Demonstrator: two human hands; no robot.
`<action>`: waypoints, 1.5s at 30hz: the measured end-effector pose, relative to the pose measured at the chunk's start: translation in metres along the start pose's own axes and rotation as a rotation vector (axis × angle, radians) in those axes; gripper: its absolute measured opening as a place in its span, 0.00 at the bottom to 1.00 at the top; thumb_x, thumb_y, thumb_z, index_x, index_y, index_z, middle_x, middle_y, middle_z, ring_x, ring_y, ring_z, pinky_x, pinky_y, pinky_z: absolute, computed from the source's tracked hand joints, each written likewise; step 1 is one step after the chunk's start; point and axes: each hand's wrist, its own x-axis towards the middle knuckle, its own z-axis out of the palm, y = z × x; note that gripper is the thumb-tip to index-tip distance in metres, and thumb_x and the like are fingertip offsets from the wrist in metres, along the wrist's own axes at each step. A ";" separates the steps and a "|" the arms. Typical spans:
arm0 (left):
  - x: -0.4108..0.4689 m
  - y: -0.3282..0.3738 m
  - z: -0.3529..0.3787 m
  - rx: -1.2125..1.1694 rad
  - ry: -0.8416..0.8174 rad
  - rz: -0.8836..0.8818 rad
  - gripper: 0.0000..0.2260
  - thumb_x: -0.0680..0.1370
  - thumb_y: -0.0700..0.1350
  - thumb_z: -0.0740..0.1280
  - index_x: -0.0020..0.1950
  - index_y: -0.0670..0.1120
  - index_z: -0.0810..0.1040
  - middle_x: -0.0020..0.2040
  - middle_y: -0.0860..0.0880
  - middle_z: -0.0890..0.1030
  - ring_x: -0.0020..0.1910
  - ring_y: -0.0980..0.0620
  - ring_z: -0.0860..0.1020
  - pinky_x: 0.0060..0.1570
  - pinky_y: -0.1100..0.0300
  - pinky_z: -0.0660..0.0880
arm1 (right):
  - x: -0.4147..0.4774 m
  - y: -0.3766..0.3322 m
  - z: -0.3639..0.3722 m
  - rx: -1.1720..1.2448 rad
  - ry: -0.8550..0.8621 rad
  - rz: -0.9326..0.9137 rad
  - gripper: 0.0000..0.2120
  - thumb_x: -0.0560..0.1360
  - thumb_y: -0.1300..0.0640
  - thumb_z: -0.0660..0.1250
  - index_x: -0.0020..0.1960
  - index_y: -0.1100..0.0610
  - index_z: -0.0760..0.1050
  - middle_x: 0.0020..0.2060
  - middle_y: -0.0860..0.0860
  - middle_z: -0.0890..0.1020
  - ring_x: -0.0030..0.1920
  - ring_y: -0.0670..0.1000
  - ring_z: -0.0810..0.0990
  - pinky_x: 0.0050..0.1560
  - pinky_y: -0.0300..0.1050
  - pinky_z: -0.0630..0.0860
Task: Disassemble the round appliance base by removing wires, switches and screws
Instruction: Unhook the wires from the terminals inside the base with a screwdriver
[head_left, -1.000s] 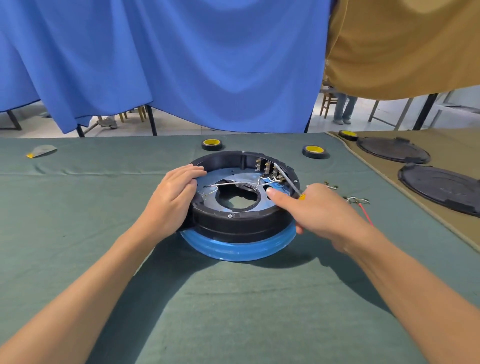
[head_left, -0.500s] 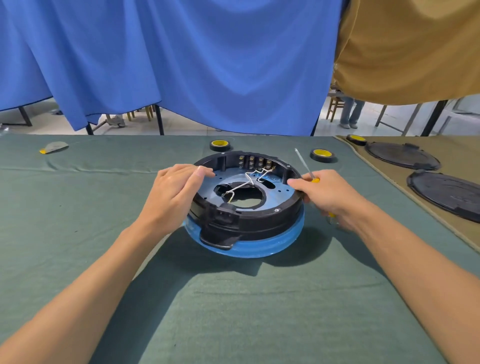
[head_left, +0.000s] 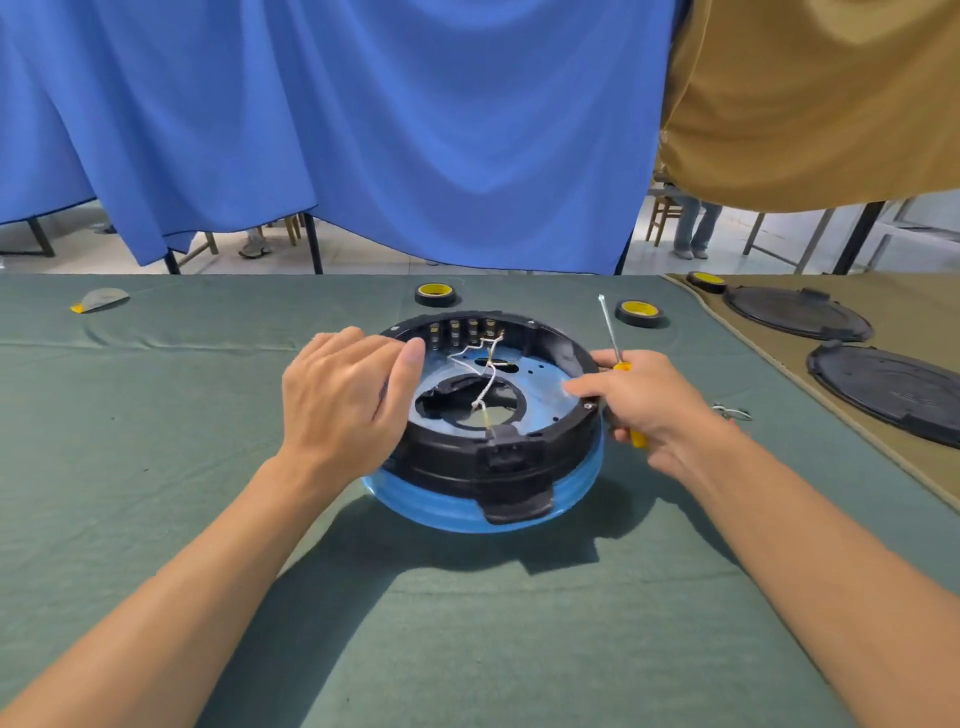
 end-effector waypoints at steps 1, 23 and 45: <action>0.006 0.001 -0.003 -0.062 -0.037 0.006 0.28 0.83 0.53 0.50 0.35 0.40 0.81 0.32 0.46 0.81 0.34 0.43 0.78 0.41 0.49 0.71 | 0.004 -0.001 -0.004 0.014 -0.066 0.004 0.14 0.71 0.61 0.72 0.56 0.55 0.79 0.39 0.53 0.81 0.26 0.46 0.70 0.22 0.35 0.62; 0.028 0.016 0.002 0.022 -0.687 0.047 0.23 0.79 0.62 0.57 0.70 0.53 0.70 0.75 0.51 0.63 0.75 0.53 0.56 0.70 0.54 0.55 | 0.020 -0.008 0.000 -0.701 0.121 -0.296 0.16 0.73 0.39 0.68 0.41 0.52 0.78 0.36 0.52 0.82 0.42 0.54 0.80 0.44 0.52 0.79; 0.027 0.020 0.009 0.243 -0.645 -0.132 0.30 0.77 0.67 0.45 0.74 0.54 0.58 0.78 0.44 0.52 0.77 0.41 0.45 0.71 0.42 0.37 | 0.004 0.001 -0.007 -0.774 0.133 -0.219 0.24 0.68 0.32 0.67 0.46 0.54 0.76 0.36 0.52 0.80 0.40 0.52 0.78 0.41 0.50 0.78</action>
